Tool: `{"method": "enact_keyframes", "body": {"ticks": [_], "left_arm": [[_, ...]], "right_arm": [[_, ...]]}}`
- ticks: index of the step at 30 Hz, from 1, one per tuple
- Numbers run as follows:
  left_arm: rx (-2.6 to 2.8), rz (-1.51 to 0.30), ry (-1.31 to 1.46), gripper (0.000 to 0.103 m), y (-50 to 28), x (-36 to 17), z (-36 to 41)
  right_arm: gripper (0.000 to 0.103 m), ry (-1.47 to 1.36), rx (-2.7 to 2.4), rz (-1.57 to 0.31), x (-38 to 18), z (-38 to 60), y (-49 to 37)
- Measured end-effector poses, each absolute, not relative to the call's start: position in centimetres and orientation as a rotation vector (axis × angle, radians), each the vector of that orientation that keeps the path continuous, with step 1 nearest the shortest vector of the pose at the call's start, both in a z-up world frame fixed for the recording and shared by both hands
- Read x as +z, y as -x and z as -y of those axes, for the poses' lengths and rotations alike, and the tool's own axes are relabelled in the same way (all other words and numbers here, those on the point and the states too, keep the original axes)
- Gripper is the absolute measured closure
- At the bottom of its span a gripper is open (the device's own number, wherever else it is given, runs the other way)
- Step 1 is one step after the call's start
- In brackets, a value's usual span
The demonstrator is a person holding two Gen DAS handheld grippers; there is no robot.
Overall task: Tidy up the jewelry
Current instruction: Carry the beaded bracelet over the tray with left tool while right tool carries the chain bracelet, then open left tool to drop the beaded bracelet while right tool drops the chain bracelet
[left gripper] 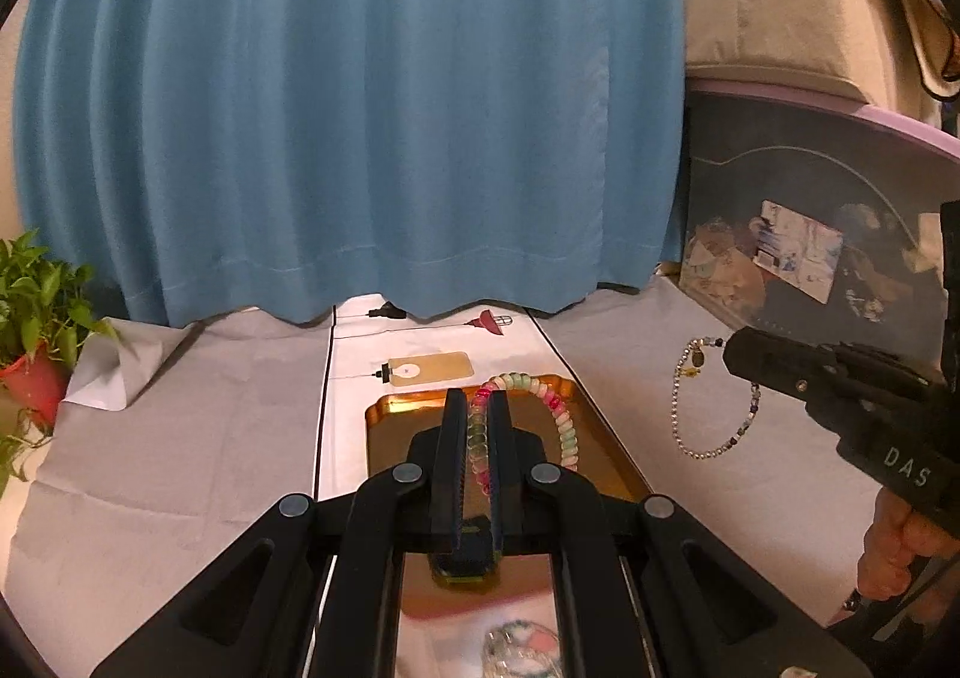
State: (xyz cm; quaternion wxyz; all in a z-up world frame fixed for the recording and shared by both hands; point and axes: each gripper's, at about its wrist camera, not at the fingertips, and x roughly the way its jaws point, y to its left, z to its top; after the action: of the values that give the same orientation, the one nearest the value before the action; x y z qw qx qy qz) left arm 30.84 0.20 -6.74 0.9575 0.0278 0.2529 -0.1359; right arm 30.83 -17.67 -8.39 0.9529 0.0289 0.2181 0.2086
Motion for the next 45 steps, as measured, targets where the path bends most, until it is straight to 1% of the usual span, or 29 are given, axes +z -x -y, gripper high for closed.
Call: {"method": "enact_keyframes", "body": {"ticks": [6,11,17,22,26,29,33,35,36,37,38,39,40,41,42,43,45], "left_arm": [[-0.254,-0.516,-0.157,0.099,-34.5,-8.6,1.1],[-0.242,-0.641,-0.131,0.099,-39.9,-12.2,0.9],[-0.208,-0.788,-0.116,0.099,-44.1,-17.4,0.2],[-0.184,-0.885,-0.082,0.099,-45.6,-20.1,-0.8],[-0.156,-0.938,-0.114,0.099,-45.9,-22.1,-0.9],[-0.147,-0.962,-0.142,0.099,-45.8,-23.2,-0.8],[-0.154,-0.995,-0.101,0.098,-46.1,-24.0,-1.3],[-0.166,-1.040,-0.068,0.095,-46.5,-24.5,-1.5],[-0.156,-1.039,-0.068,0.091,-46.5,-24.5,-1.5],[-0.127,-1.050,-0.076,0.082,-46.6,-24.4,-1.5],[-0.099,-1.070,-0.087,0.069,-46.5,-24.2,-1.5],[-0.128,-1.067,-0.077,0.052,-46.3,-23.9,-1.4],[-0.147,-1.058,-0.070,0.039,-45.7,-23.3,-1.3],[-0.154,-1.033,-0.075,0.036,-45.1,-22.7,-1.2],[-0.149,-0.993,-0.101,0.031,-44.0,-21.6,-0.9],[-0.137,-0.968,-0.121,0.027,-43.0,-20.8,-0.8],[-0.139,-0.935,-0.112,0.024,-40.7,-19.0,-0.7]], "right_arm": [[0.099,0.012,0.373,-0.488,-11.4,17.5,-35.2],[0.099,0.019,0.384,-0.551,-14.3,17.5,-38.7],[0.099,0.010,0.386,-0.650,-18.3,17.2,-42.3],[0.099,-0.017,0.381,-0.711,-20.9,17.2,-43.6],[0.099,-0.064,0.374,-0.807,-23.2,17.3,-44.7],[0.099,-0.080,0.352,-0.853,-24.6,17.4,-45.3],[0.099,-0.081,0.319,-0.903,-26.3,17.6,-46.0],[0.099,-0.106,0.302,-0.933,-27.2,17.9,-46.5],[0.096,-0.115,0.299,-0.945,-27.6,17.9,-46.6],[0.095,-0.119,0.299,-0.963,-27.9,17.9,-46.7],[0.093,-0.117,0.301,-0.976,-28.0,17.8,-46.4],[0.085,-0.106,0.298,-0.975,-27.8,17.6,-46.1],[0.067,-0.090,0.287,-0.966,-27.4,17.5,-45.5],[0.055,-0.081,0.280,-0.950,-26.9,17.6,-44.9],[0.034,-0.076,0.269,-0.919,-26.1,17.6,-44.0],[0.023,-0.073,0.261,-0.899,-25.5,17.8,-43.3],[0.023,-0.080,0.246,-0.860,-23.8,18.1,-41.4]]}}
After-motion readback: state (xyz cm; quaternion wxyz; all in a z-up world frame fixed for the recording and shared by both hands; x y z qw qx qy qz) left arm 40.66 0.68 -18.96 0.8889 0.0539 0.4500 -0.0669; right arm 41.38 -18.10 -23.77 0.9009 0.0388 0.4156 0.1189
